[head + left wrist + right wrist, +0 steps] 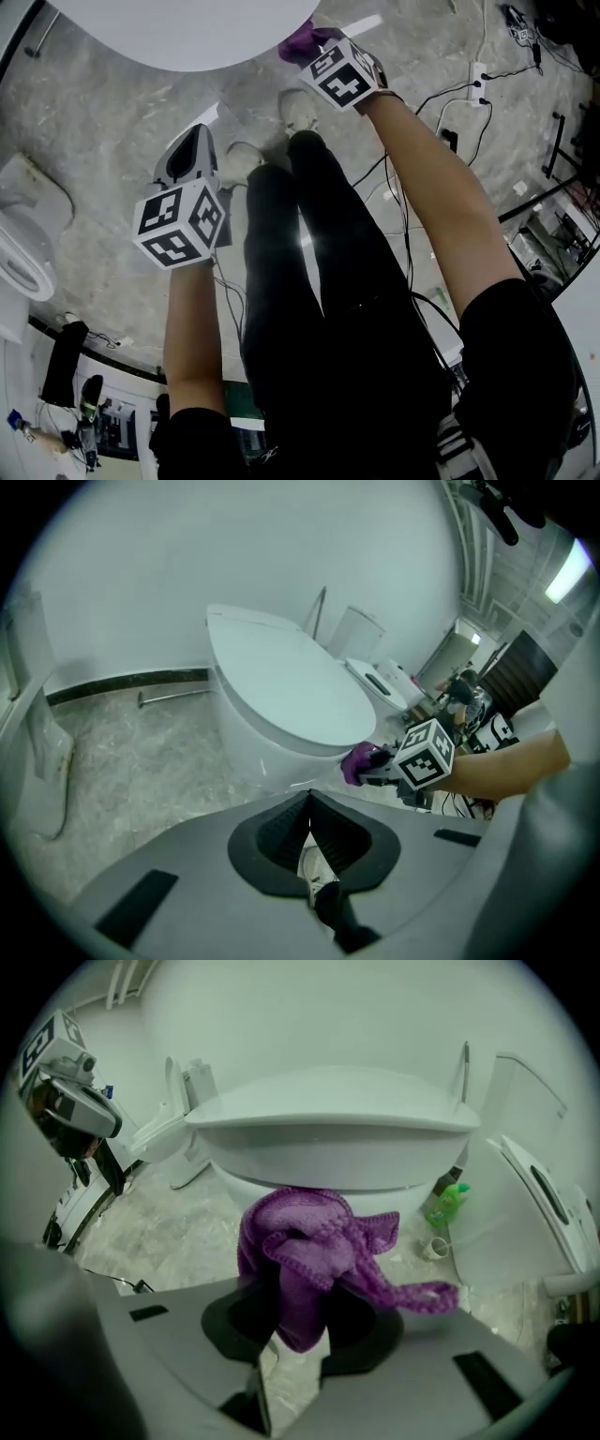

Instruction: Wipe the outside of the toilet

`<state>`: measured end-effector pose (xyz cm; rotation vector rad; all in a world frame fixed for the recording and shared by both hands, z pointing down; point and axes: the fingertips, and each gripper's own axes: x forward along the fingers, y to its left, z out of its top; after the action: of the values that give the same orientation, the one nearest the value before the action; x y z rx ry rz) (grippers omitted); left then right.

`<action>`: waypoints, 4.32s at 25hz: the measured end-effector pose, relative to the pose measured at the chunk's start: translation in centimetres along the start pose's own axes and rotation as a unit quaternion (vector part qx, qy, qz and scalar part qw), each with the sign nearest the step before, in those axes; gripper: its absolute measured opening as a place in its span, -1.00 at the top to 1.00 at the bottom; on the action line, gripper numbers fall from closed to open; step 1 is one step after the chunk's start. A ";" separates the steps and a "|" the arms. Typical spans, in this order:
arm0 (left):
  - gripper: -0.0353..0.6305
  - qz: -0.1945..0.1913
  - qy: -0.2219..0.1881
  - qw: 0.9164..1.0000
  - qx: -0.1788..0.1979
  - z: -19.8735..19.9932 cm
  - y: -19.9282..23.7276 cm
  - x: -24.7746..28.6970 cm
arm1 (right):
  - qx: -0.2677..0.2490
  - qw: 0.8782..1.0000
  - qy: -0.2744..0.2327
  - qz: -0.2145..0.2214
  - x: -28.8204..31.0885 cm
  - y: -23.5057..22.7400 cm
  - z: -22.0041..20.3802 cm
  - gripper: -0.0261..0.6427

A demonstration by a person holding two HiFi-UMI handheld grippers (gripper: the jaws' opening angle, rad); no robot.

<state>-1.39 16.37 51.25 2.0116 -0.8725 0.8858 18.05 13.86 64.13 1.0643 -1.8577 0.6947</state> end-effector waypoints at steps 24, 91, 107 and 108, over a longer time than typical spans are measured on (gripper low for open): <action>0.87 0.075 -0.066 0.968 -0.229 -10.3 12.2 -8.3 | 0.064 0.998 0.018 0.010 4.3 14.5 8.6 0.60; 0.87 0.061 -0.023 0.984 -0.167 13.7 37.2 -4.6 | 0.398 0.902 -0.118 -0.121 17.7 10.2 40.9 0.60; 0.87 0.011 0.005 0.993 -0.115 21.6 44.9 -2.6 | 0.455 0.864 -0.116 -0.179 21.5 5.7 48.3 0.60; 0.87 0.008 0.009 0.994 -0.107 22.1 45.6 -2.4 | 0.460 0.861 -0.118 -0.182 21.9 5.4 48.8 0.60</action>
<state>-32.81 -23.27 55.24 1.8112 -0.9334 0.7819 -12.16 -30.41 60.03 2.1228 -1.4078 1.3131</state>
